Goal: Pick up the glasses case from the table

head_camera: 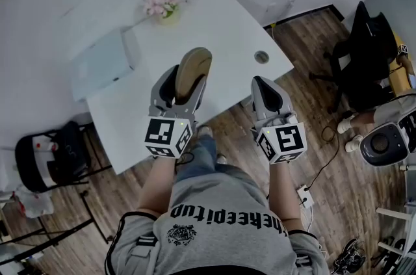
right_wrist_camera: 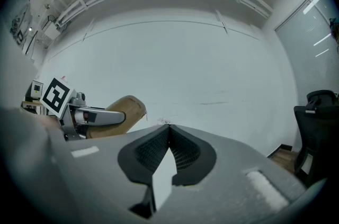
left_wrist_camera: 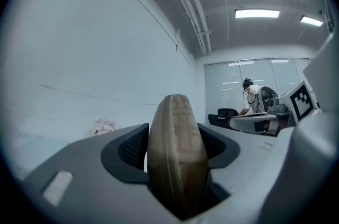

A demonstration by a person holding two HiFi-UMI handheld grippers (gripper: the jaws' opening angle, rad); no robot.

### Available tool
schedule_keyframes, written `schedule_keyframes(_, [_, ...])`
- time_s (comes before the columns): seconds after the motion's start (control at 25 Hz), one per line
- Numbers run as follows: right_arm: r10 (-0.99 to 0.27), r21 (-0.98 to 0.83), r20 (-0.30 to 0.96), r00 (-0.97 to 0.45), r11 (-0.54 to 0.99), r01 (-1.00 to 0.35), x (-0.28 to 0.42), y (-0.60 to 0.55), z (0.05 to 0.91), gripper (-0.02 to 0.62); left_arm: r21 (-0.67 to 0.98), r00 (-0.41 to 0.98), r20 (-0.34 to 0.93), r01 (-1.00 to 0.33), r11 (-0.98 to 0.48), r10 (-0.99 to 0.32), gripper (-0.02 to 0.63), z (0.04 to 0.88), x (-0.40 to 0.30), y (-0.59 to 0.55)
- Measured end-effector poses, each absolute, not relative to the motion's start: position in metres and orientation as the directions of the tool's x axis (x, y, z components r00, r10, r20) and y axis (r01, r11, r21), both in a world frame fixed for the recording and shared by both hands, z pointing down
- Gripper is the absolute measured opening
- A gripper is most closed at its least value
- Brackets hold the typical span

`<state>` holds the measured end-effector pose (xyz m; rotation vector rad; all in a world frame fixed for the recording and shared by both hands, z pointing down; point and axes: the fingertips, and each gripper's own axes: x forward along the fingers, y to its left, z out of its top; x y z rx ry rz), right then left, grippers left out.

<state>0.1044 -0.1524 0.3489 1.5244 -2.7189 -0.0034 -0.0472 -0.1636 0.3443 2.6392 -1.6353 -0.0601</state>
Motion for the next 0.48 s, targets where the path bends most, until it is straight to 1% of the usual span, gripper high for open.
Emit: schedule_keyframes(0.48, [-0.863,0.035,0.025,-0.505,0.505,-0.862,0.106,-0.145,0.347,0.002,0.020,0.444,-0.082,-0.894,-0.447,-0.892,0.288,0.335,-0.053,-0.151])
